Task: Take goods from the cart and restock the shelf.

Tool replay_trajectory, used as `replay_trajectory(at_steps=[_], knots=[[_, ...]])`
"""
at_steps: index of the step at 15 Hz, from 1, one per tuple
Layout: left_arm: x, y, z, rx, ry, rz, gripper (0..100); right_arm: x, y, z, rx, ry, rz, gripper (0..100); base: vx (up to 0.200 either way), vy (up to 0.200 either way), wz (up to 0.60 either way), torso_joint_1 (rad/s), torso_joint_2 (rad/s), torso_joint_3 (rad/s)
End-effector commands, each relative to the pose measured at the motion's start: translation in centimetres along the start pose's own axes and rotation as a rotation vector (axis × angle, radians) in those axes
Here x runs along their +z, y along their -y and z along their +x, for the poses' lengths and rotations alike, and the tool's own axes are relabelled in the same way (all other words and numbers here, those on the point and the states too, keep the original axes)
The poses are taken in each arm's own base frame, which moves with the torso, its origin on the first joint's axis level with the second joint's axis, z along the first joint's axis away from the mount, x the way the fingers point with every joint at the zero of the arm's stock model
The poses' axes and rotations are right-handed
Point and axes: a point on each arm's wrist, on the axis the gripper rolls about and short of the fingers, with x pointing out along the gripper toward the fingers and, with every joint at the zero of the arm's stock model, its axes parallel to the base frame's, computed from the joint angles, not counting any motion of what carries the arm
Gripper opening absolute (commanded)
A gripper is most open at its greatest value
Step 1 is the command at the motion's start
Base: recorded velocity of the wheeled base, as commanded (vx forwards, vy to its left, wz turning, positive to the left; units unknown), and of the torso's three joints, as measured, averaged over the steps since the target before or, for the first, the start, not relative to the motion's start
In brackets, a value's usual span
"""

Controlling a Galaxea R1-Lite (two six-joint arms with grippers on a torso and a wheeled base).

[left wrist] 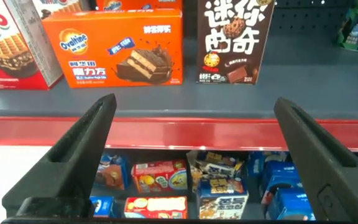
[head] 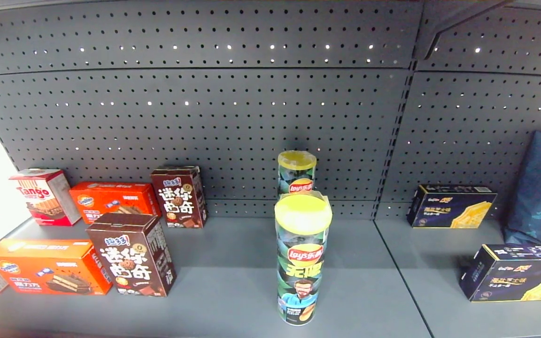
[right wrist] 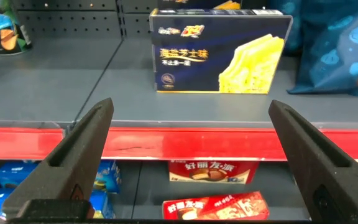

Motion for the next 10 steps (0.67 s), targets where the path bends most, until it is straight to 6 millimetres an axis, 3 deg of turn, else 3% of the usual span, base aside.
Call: replay_trajectory(at_steps=[1, 10], knots=[[0.0, 0.0, -0.01, -0.001, 0.001, 0.0, 100, 0.01, 0.01, 0.01, 0.003, -0.001, 0.0, 100, 0.0, 0.0, 0.0, 0.0, 0.0, 0.0], [0.0, 0.01, -0.01, 0.001, 0.001, 0.003, 100, 0.01, 0.0, 0.01, 0.001, -0.001, 0.0, 100, 0.0, 0.0, 0.0, 0.0, 0.0, 0.0]])
